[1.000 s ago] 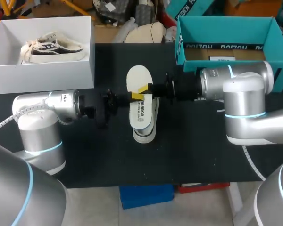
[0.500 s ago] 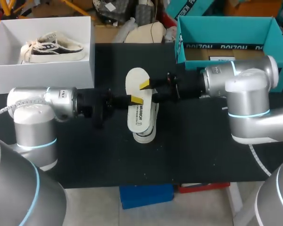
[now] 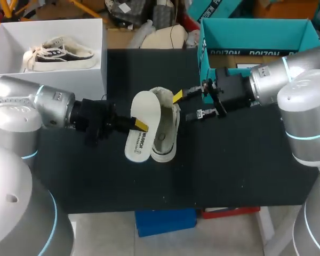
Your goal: Take the shoe out of the shoebox, open the shoe tongue, remove and reinsert the insole, then place the shoe into the shoebox
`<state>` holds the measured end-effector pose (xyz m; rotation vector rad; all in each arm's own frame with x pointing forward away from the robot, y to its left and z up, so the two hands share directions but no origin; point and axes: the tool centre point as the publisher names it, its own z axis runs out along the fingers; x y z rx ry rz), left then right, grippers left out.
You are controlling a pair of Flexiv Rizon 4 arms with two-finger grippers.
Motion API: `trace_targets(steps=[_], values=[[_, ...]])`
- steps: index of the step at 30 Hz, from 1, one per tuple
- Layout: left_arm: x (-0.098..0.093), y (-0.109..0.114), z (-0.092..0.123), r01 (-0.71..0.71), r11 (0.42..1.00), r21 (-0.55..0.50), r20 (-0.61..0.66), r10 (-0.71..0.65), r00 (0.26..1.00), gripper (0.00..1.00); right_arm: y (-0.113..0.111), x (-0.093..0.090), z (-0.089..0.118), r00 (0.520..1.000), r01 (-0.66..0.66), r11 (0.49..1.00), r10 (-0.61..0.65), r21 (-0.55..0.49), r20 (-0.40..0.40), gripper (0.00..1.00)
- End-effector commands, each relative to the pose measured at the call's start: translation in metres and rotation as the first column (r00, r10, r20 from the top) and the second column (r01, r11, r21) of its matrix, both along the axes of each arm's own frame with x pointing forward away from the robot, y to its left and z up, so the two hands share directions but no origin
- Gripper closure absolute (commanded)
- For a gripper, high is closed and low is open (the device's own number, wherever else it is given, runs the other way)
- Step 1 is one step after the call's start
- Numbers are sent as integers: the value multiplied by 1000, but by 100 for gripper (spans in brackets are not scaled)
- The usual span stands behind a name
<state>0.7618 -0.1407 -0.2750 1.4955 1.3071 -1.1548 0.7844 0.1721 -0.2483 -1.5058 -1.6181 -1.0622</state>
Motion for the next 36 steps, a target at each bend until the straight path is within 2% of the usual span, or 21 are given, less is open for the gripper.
trace_targets(steps=[1,14,15,16,18,21,28,36], values=[[4,3,6,14,997,73,3,-14,1000,100,-14,-5,13,1000,5,998,-6,-56,-4,0],[4,3,6,14,997,73,3,-14,1000,100,-14,-5,13,1000,5,998,-6,-56,-4,0],[-1,6,7,23,998,59,-76,-19,997,100,-15,-6,12,1000,6,996,-6,-92,-3,0],[-4,11,5,35,995,89,-131,-23,991,100,-19,-8,10,1000,16,992,-15,-125,6,0],[-12,13,8,43,996,76,-175,-29,984,100,-24,-17,7,1000,28,983,-25,-184,15,0],[-20,14,11,57,995,87,-216,-37,976,100,-36,-32,1,999,54,976,-51,-209,18,0],[-32,9,11,92,989,115,-261,-59,963,100,-61,-69,-7,993,115,968,-107,-225,44,0],[-48,7,7,125,973,192,-332,-55,942,100,-76,-97,2,991,128,960,-113,-251,74,0]])
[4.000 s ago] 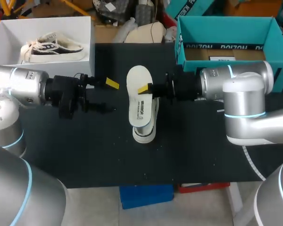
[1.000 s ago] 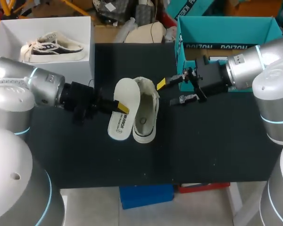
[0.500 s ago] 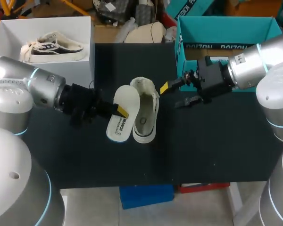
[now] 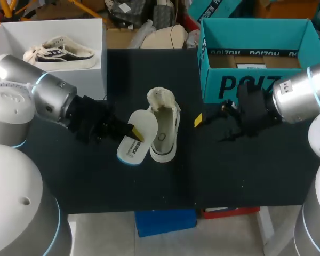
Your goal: Take the shoe out of the shoebox, open the shoe tongue, remove and reinsert the insole, then place the shoe into the shoebox
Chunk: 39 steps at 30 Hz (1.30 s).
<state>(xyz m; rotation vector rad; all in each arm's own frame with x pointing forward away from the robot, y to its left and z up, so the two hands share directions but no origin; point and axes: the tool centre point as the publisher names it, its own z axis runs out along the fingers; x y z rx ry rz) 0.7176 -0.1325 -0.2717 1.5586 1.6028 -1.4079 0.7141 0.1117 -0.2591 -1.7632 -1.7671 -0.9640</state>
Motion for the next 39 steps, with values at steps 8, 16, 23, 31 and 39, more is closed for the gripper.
trace_targets(steps=[8,16,23,31,39], values=[[-14,-1,2,64,993,98,-113,-53,992,100,-16,-30,18,999,-7,999,8,-41,36,0],[-25,-12,-12,209,958,197,-234,-161,959,100,-16,-30,18,999,-7,999,8,-41,36,0],[-18,-23,-28,260,939,224,-239,-206,949,100,-16,-30,18,999,-7,999,8,-41,36,0],[3,-38,-47,286,926,247,-239,-227,944,100,-16,-30,18,999,-7,999,8,-41,36,0],[32,-50,-60,278,928,250,-237,-219,946,100,-16,-30,18,999,-7,999,8,-41,36,0]])
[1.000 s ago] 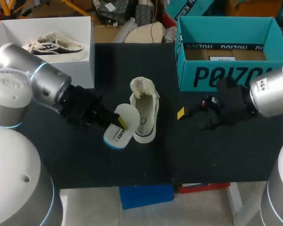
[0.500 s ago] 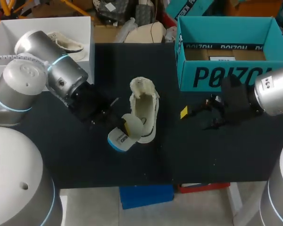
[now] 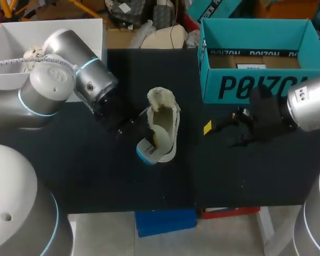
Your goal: Take the shoe out of the shoebox, open the shoe tongue, remove and reinsert the insole, then place the shoe into the shoebox
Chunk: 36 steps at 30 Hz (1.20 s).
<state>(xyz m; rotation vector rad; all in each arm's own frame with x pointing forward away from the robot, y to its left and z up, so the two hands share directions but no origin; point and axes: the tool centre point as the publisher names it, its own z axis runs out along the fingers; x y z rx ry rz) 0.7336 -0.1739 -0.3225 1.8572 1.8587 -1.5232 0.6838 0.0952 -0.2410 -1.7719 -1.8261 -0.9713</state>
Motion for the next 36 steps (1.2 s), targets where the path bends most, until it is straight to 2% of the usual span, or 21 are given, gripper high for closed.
trace_targets(steps=[1,15,24,25,26,27,28,30,31,32,36], values=[[19,-10,-12,37,999,1,-28,-37,999,100,0,0,0,1000,0,1000,0,-2,-1,0],[70,-25,-48,-10,1000,4,35,10,999,100,0,0,0,1000,0,1000,0,-2,-1,0],[86,-27,-56,-47,999,17,95,45,994,100,0,0,0,1000,0,1000,0,-2,-1,0],[86,-26,-54,-50,999,13,99,48,994,68,0,0,0,1000,0,1000,0,-2,-1,0],[84,-26,-51,-54,999,7,98,53,994,55,0,0,0,1000,0,1000,0,-2,-1,0],[83,-25,-48,-55,998,4,97,54,994,52,0,0,0,1000,0,1000,0,-2,-1,0],[81,-23,-46,-56,998,3,97,55,994,43,0,0,0,1000,0,1000,0,-2,-1,0],[78,-20,-42,-53,999,7,100,52,994,19,0,0,0,1000,0,1000,0,-2,-1,0],[75,-18,-39,-52,999,7,99,51,994,15,0,0,0,1000,0,1000,0,-2,-1,0],[72,-17,-35,-52,999,5,98,52,994,15,0,0,0,1000,0,1000,0,-2,-1,0],[61,-11,-25,-47,999,-1,105,46,993,22,0,0,0,1000,0,1000,0,-2,-1,0]])
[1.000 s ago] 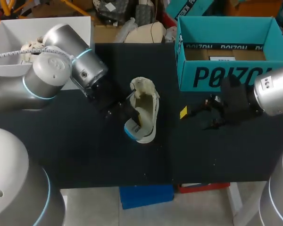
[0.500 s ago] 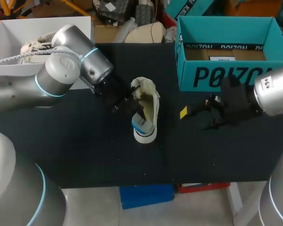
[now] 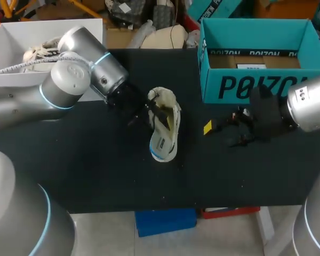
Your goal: Take the shoe out of the shoebox, open the shoe tongue, remove and reinsert the insole, then place the shoe into the shoebox
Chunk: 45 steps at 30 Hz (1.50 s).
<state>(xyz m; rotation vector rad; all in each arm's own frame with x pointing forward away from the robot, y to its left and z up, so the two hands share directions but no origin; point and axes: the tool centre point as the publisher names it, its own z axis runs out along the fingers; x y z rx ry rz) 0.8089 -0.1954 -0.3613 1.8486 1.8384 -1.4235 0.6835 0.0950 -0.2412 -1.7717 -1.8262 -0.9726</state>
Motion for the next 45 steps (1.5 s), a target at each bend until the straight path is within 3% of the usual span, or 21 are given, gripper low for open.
trace_targets(steps=[1,9,12,20,21,23,24,35,45], values=[[-18,11,16,-15,1000,7,28,15,1000,24,0,0,0,1000,0,1000,0,-2,-2,0],[-40,16,21,-13,1000,3,15,13,1000,36,0,0,0,1000,0,1000,0,-2,-2,0],[-47,17,19,-14,1000,6,3,14,1000,46,0,0,0,1000,0,1000,0,-2,-2,0],[-60,21,29,-7,1000,-3,-7,7,1000,62,0,0,0,1000,0,1000,0,-2,-2,0],[-62,21,29,-4,1000,-3,-17,4,1000,69,0,0,0,1000,0,1000,0,-2,-2,0],[-63,21,28,18,1000,-9,-11,-18,1000,98,0,0,0,1000,0,1000,0,-2,-2,0],[-62,22,27,23,1000,-12,-5,-24,1000,100,0,0,0,1000,0,1000,0,-2,-2,0],[-43,17,21,-12,1000,-28,-5,12,1000,100,0,0,0,1000,0,1000,0,-2,-2,0],[-8,12,7,-39,999,-18,11,39,999,100,0,0,0,1000,0,1000,0,-2,-2,0]])
